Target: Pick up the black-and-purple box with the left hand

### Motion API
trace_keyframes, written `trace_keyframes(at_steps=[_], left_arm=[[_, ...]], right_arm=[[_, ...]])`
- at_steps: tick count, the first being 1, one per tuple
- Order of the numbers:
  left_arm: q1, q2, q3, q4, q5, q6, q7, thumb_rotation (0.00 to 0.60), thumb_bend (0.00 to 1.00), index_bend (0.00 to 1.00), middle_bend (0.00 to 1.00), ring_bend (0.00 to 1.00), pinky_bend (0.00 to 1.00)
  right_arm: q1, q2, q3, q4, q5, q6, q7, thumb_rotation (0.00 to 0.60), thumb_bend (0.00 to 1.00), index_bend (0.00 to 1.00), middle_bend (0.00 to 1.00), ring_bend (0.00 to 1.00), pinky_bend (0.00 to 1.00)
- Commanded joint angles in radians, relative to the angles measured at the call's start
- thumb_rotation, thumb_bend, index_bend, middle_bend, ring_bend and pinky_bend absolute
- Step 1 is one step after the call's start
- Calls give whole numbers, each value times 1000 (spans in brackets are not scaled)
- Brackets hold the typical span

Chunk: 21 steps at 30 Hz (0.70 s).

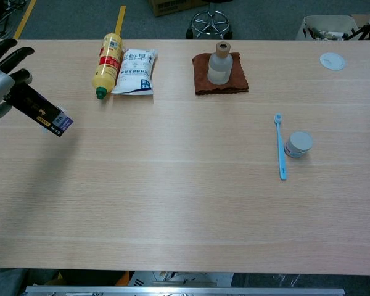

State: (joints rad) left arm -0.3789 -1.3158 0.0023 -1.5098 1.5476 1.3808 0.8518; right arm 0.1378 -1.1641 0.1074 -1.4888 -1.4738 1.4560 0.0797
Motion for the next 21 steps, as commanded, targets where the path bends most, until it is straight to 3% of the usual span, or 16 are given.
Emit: trace_keyframes(at_steps=[1, 16, 21], left_arm=[[3, -19, 4, 47, 47, 31, 22, 600, 342, 388, 100, 79, 194], [17, -29, -28, 107, 65, 60, -1, 600, 342, 388, 107, 85, 194], [34, -15, -37, 55, -4, 21, -74, 600, 342, 388, 107, 85, 194]], right_arm=[[0, 0, 0, 0, 0, 0, 0, 600, 308, 297, 298, 307, 396], [-3, 0, 0, 1, 1, 3, 4, 600, 308, 297, 298, 307, 396], [-2, -2, 0, 1, 1, 0, 4, 600, 308, 297, 298, 307, 396]])
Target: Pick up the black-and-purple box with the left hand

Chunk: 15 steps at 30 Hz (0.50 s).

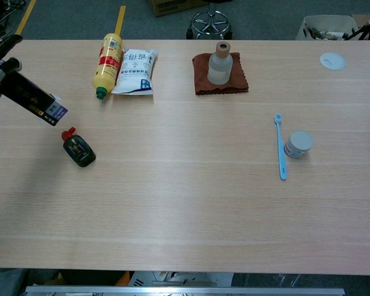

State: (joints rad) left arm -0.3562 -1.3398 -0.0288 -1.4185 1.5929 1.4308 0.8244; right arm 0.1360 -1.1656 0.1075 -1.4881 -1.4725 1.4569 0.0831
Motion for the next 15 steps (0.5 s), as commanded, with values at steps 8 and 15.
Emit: trace_keyframes(at_steps=[8, 15], left_arm=[[25, 58, -41, -146, -281, -191, -272, 600, 342, 382, 105, 85, 194], [15, 121, -43, -169, -452, -376, -432, 600, 342, 219, 65, 66, 190]], right_arm=[[-2, 2, 1, -1, 1, 4, 2, 600, 308, 297, 298, 307, 396], [-4, 5, 1, -6, 2, 3, -2, 600, 308, 297, 299, 306, 396]])
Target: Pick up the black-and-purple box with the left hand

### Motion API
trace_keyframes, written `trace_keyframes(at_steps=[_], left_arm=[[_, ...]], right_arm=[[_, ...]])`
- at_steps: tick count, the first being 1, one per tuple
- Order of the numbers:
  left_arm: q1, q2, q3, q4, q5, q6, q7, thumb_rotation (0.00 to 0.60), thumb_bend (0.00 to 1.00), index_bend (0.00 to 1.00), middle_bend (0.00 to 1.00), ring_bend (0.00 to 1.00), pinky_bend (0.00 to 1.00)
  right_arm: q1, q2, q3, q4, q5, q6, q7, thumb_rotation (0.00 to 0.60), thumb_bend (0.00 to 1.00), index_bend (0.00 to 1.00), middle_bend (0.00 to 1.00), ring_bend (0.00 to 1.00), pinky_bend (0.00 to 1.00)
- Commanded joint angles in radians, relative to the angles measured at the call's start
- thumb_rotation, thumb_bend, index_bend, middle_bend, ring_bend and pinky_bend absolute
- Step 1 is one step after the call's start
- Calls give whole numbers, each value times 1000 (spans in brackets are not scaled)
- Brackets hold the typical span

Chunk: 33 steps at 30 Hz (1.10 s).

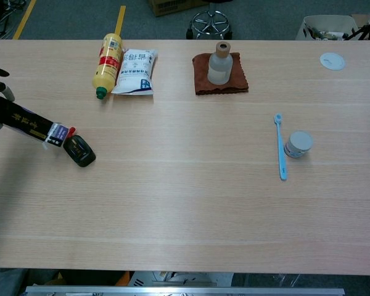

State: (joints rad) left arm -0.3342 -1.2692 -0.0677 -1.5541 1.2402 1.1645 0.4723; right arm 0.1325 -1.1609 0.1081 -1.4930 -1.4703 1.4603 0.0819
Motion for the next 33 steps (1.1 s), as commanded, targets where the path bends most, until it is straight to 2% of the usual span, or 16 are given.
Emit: trace_keyframes(at_steps=[1, 7, 10, 13, 17, 19, 21, 26, 33], left_arm=[[-11, 65, -6, -45, -123, -137, -98, 600, 342, 186, 53, 57, 189], [-15, 103, -5, -59, -163, -190, -182, 600, 341, 73, 27, 47, 188], [2, 115, -11, -70, -136, -181, -281, 600, 341, 68, 29, 47, 188], [52, 117, -32, -80, -60, -93, -454, 600, 341, 123, 69, 82, 192], [138, 112, -37, -86, 64, 110, -583, 600, 342, 298, 191, 191, 275], [175, 116, -30, -95, 111, 197, -590, 600, 341, 386, 259, 250, 344], [199, 122, -21, -103, 137, 252, -560, 600, 341, 409, 296, 281, 373], [249, 96, -1, -75, 200, 390, -365, 600, 342, 419, 362, 336, 403], [279, 73, 13, -53, 233, 442, -334, 600, 341, 422, 373, 345, 412]], right_arm=[[0, 1, 0, -2, 0, 0, -2, 600, 308, 297, 298, 307, 396], [2, 2, 1, -7, -2, 0, -7, 600, 308, 297, 298, 307, 396], [0, 2, 0, -12, -2, 2, -7, 600, 308, 297, 298, 307, 396], [-6, 10, -4, -31, -3, 3, 12, 600, 308, 297, 299, 307, 396], [-14, 28, -10, -61, -7, 9, 11, 600, 308, 297, 299, 307, 396], [-17, 35, -10, -77, -7, 12, 1, 600, 308, 297, 298, 307, 396], [-17, 38, -9, -87, -5, 11, -4, 600, 308, 297, 299, 307, 396], [1, 24, -8, -78, -3, -20, 5, 600, 308, 297, 298, 306, 396], [33, 14, -11, -65, -7, -74, 17, 600, 308, 297, 298, 307, 396]])
